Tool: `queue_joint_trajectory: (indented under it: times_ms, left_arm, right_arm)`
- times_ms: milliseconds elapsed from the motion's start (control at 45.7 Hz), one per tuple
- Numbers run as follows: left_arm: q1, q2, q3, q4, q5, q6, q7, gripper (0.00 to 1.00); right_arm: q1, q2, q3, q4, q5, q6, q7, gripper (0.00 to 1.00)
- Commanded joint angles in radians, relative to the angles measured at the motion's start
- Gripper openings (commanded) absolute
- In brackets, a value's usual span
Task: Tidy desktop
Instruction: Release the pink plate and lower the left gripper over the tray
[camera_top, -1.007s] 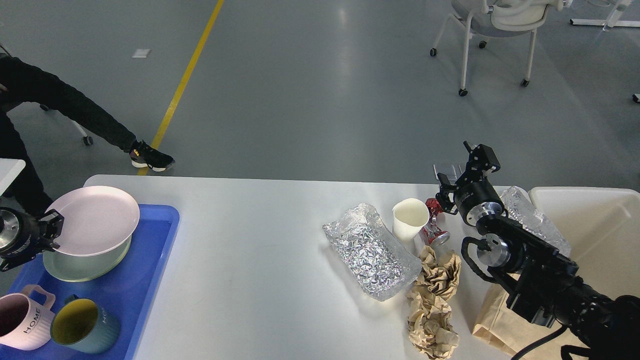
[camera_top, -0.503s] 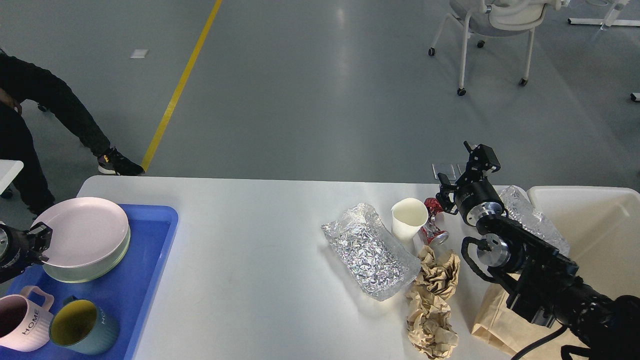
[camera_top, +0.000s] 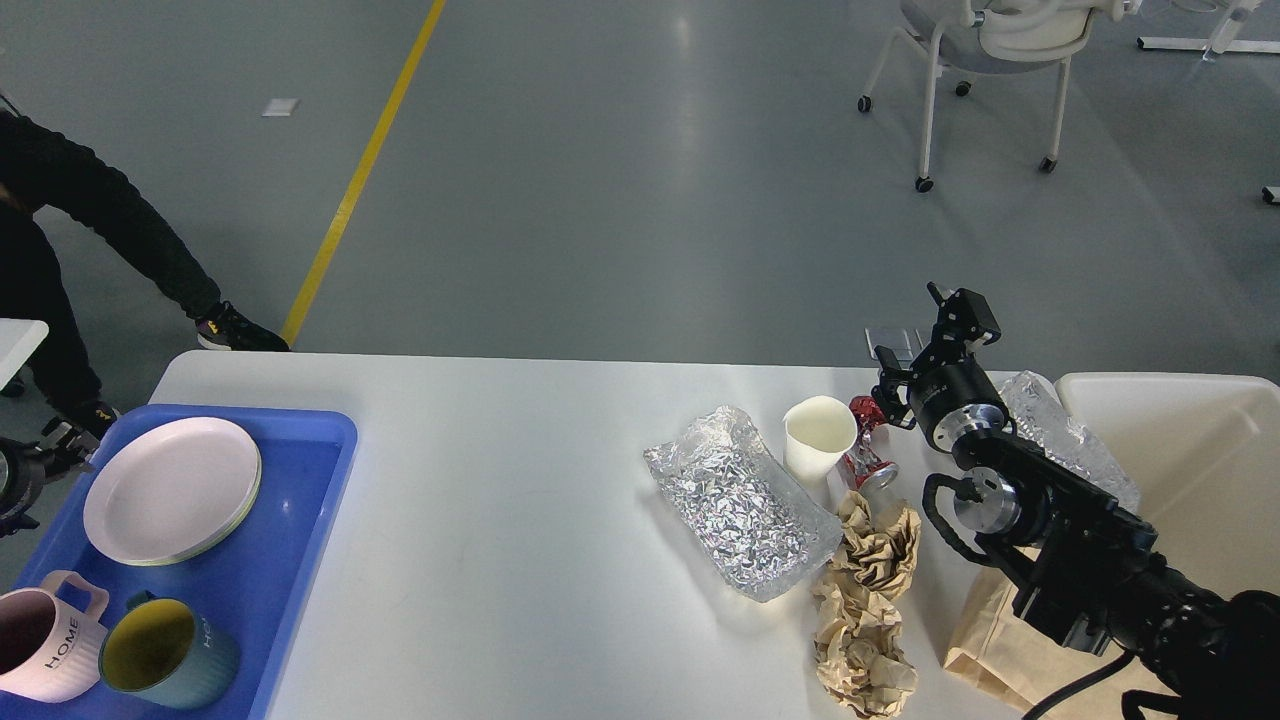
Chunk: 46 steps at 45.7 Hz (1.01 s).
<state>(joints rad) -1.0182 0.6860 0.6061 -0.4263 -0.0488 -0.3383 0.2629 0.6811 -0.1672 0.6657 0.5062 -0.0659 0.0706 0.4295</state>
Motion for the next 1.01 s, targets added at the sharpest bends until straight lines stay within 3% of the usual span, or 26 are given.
queue_joint_trajectory:
  times_ms: [0, 109, 197, 328, 481, 722, 853, 985]
  left_arm:
    - [0.004, 0.003, 0.000, 0.003, 0.001, -0.004, 0.007, 0.95]
    - [-0.003, 0.006, -0.002, 0.003, 0.001, -0.018, 0.016, 0.95]
    - [-0.031, 0.027, -0.022, 0.003, 0.000, -0.018, -0.001, 0.96]
    - [-0.030, 0.033, -0.169, 0.018, -0.014, 0.005, -0.010, 0.96]
    - [0.082, 0.024, -0.513, 0.095, -0.014, 0.007, -0.071, 0.96]
    - [0.302, -0.040, -1.297, 0.101, -0.014, -0.001, -0.231, 0.96]
    - [0.319, -0.114, -1.658, 0.103, -0.016, -0.007, -0.238, 0.96]
    - [0.319, -0.154, -1.807, 0.103, -0.026, 0.015, -0.225, 0.96]
  right_arm:
    - [0.000, 0.000, 0.000, 0.000, 0.000, 0.000, 0.000, 1.00]
    - [0.000, 0.000, 0.000, 0.000, 0.000, 0.000, 0.000, 1.00]
    - [0.000, 0.000, 0.000, 0.000, 0.000, 0.000, 0.000, 1.00]
    - [0.000, 0.000, 0.000, 0.000, 0.000, 0.000, 0.000, 1.00]
    - [0.000, 0.000, 0.000, 0.000, 0.000, 0.000, 0.000, 1.00]
    - [0.000, 0.000, 0.000, -0.002, 0.000, 0.000, 0.000, 1.00]
    - [0.000, 0.000, 0.000, -0.002, 0.000, 0.000, 0.000, 1.00]
    - [0.000, 0.000, 0.000, -0.002, 0.000, 0.000, 0.000, 1.00]
